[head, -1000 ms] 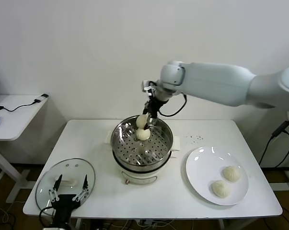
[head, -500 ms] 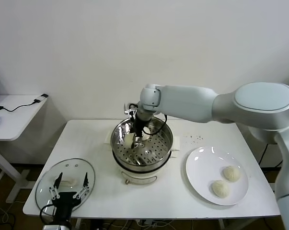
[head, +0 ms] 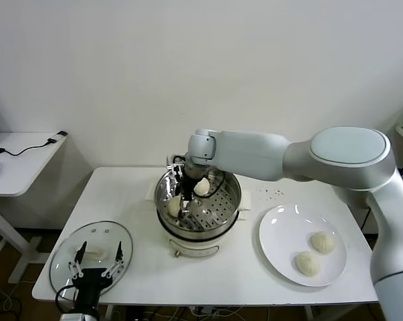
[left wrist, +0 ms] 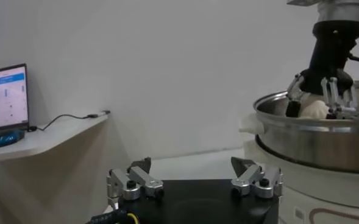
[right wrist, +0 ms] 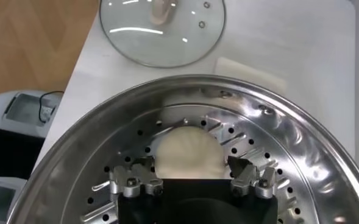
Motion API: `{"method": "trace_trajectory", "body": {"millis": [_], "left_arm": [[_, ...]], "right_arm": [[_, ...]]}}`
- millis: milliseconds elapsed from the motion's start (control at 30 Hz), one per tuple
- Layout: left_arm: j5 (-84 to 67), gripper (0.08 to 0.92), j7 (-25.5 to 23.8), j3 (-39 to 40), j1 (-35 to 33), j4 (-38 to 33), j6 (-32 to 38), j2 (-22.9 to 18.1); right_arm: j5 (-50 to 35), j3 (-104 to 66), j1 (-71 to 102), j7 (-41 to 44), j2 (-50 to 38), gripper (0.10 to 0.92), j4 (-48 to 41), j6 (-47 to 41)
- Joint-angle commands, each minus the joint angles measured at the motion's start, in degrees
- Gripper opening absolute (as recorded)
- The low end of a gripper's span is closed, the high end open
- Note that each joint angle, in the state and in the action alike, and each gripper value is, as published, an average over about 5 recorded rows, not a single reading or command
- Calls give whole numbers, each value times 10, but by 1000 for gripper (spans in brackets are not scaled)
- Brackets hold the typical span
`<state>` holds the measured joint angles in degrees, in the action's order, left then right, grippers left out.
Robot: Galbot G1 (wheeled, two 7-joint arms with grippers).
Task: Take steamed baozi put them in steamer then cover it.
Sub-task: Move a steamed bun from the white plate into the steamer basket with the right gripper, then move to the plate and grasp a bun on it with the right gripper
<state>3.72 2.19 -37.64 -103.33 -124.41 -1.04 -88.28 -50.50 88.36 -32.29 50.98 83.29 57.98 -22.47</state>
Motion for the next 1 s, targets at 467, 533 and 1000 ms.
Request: {"method": "trace_trajectory", "body": {"millis": [467,533,1000], "left_arm": [[2,823,1,3,1,-2,-4,2],[3,823,1,2,0,-2,-4,2],[9,823,2,3,4,5,-12,1]], "right_arm": [[17,40,-187,64,-284,823,224,36],[28,52,-203,75,-329,823,256,42],[271,2,-53,93,-576,823,352,62]]}}
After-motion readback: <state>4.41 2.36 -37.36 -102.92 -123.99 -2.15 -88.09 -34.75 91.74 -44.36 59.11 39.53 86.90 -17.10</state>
